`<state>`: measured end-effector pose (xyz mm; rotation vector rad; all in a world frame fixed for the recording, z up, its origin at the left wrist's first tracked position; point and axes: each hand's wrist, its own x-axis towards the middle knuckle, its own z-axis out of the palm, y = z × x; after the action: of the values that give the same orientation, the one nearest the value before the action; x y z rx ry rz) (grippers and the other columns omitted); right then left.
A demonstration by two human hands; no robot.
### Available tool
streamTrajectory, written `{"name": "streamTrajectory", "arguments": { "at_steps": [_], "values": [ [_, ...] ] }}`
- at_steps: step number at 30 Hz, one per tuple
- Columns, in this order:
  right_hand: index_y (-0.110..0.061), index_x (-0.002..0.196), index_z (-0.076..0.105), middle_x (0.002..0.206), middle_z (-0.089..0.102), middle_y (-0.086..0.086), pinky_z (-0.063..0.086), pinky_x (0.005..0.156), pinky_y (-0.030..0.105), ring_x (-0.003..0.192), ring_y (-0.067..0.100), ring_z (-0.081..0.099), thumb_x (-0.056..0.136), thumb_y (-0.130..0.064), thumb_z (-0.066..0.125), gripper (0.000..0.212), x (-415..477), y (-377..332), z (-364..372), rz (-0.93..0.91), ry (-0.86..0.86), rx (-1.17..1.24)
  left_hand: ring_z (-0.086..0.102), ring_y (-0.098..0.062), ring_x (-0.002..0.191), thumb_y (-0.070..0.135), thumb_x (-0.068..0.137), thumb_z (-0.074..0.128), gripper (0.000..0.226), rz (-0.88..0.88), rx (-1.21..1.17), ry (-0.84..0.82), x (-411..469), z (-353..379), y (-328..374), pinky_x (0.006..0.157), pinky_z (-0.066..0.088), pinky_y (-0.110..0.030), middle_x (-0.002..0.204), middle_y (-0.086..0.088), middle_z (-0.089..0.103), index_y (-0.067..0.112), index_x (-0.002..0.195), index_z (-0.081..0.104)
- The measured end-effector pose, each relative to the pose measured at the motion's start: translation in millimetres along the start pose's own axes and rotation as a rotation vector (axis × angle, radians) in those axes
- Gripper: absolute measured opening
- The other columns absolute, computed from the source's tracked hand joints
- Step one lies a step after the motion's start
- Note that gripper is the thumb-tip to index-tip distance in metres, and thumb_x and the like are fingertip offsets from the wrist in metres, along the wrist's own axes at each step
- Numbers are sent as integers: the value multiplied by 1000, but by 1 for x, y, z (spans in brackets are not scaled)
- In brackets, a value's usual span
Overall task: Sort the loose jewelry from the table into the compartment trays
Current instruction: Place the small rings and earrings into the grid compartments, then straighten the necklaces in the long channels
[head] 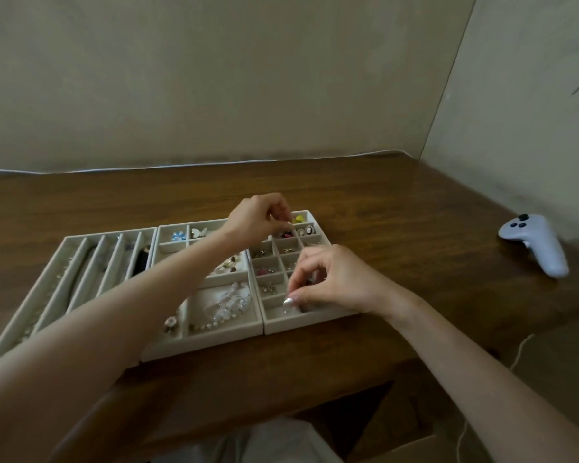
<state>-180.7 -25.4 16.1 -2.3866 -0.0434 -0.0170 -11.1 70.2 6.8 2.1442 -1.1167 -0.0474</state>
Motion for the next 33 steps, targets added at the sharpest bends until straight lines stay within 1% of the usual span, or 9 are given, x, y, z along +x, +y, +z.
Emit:
{"name": "streamTrajectory", "arguments": {
  "at_steps": [4,6,11,14,18,23,28,31,33],
  "values": [
    [-22,83,72,84,63,-12,42,68,14,78,-4,57,81,-22,72,2,1,2,1,16,85,3,56,-12,73,17,79,72,8,43,-57,-39,-33,-15,4,68,45,-28,79,5,65,18,81,64],
    [-21,87,71,86,66,-10,46,71,15,82,0,61,84,-21,69,4,0,7,-3,47,162,54,58,-14,75,18,78,72,9,71,-70,-73,-49,-24,9,69,47,-28,79,5,66,23,78,65],
    [-19,88,71,86,69,-8,45,73,16,82,2,63,86,-19,66,5,-1,22,-13,115,356,154,53,2,71,24,80,71,13,147,34,-216,-80,-32,28,65,41,-13,79,17,63,33,76,62],
    [-19,89,71,88,69,-7,45,71,15,83,3,64,87,-18,66,6,-3,25,-17,130,390,171,50,4,78,31,79,70,4,199,197,-267,-87,-29,31,69,41,-13,86,19,59,32,80,66],
    [-22,89,70,87,69,-7,42,67,14,80,3,63,87,-19,64,7,-5,25,-17,122,375,179,45,3,79,34,81,67,11,193,286,-352,-88,-28,27,71,39,-16,87,18,51,30,90,71],
    [-21,90,71,83,68,-8,41,63,12,75,-1,61,88,-19,64,7,-4,24,-18,111,367,164,51,-3,77,28,82,67,8,142,157,-250,-90,-35,22,70,45,-20,89,16,57,26,89,71],
    [-20,90,71,85,68,-5,45,66,12,81,7,63,87,-20,65,6,4,21,-18,90,350,143,55,-5,77,22,84,66,8,107,107,-79,-92,-46,6,67,43,-14,91,10,63,21,92,69],
    [-17,90,71,84,68,-3,48,69,16,80,10,63,87,-21,65,7,11,17,-15,69,334,132,55,-5,76,22,85,65,7,63,96,-31,-97,-54,-6,67,44,-16,91,9,63,24,92,66],
    [-17,90,71,80,67,-5,48,67,17,74,5,61,87,-21,65,7,17,14,-13,54,319,131,55,-4,74,23,85,65,7,36,88,-3,-101,-59,-13,65,44,-16,90,9,63,24,92,66]
  ]
}}
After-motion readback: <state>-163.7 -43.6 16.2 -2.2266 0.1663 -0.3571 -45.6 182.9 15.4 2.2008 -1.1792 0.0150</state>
